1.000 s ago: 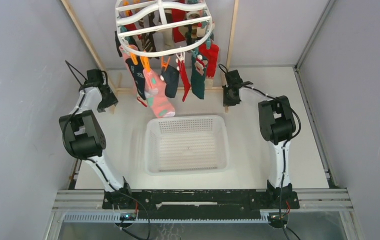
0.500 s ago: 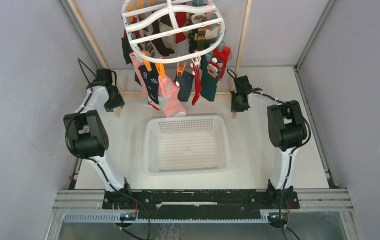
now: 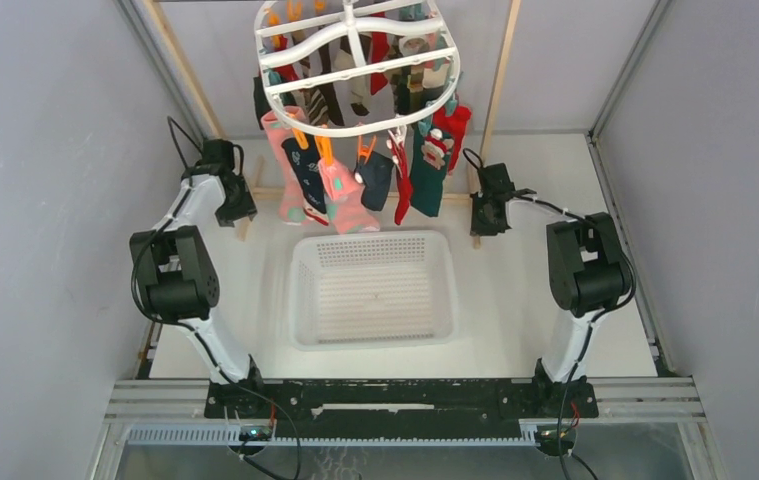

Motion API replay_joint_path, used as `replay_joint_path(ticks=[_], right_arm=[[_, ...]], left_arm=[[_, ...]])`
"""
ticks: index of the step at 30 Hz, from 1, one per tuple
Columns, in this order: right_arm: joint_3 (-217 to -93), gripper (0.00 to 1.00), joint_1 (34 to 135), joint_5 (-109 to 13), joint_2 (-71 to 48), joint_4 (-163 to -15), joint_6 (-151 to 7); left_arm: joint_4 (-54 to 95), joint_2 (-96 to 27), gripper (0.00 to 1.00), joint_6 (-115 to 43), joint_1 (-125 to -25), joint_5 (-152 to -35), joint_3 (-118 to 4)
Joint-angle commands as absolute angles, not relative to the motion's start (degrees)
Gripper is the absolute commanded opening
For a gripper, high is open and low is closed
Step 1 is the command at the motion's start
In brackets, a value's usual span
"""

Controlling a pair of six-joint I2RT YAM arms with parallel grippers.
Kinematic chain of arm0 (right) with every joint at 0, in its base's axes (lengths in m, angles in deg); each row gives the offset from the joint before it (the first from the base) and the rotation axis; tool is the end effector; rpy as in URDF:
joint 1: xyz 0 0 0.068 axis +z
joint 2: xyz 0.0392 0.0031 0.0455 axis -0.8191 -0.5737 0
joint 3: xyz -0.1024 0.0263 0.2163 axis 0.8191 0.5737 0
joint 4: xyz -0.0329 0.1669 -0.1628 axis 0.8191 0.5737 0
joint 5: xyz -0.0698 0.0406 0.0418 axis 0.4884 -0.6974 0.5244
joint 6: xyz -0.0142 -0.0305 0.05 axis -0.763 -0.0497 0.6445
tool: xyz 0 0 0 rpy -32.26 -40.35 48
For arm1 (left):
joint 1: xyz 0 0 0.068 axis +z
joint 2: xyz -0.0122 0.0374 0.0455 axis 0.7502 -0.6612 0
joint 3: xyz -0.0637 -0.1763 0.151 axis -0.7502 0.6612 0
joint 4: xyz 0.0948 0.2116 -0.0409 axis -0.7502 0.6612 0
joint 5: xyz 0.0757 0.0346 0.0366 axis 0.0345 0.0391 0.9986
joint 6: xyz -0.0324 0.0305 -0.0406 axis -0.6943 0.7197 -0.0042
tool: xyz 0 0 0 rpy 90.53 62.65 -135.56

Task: Remove the socks clipped to the hanger
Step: Move the clothesline to the center of the board.

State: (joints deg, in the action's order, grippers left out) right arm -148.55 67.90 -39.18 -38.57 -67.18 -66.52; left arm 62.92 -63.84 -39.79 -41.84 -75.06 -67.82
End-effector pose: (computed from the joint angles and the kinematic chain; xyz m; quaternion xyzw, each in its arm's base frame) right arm 0.3465 0.0781 0.1381 -0.0015 0.9685 0.0409 0.2456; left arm 0.3545 0.0501 0.2072 -0.2073 0.9440 0.0686 0.2474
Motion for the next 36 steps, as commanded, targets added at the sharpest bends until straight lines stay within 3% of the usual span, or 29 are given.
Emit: replay_joint_path(ticks=[1, 13, 36], right_arm=[[-144.7, 0.0, 66.2, -38.2, -34.8, -58.7, -67.0], [-140.4, 0.0, 63.7, -38.8, -31.1, -58.4, -67.5], [-140.5, 0.0, 61.4, -41.8, -30.7, -61.9, -67.1]], left_arm=[[62.7, -60.9, 0.5, -38.6, -43.3, -74.6, -66.1], [62.7, -64.9, 0.45, -37.1, -44.2, -76.9, -66.3], [62.8, -71.4, 0.5, -35.4, -46.1, -80.5, -68.6]])
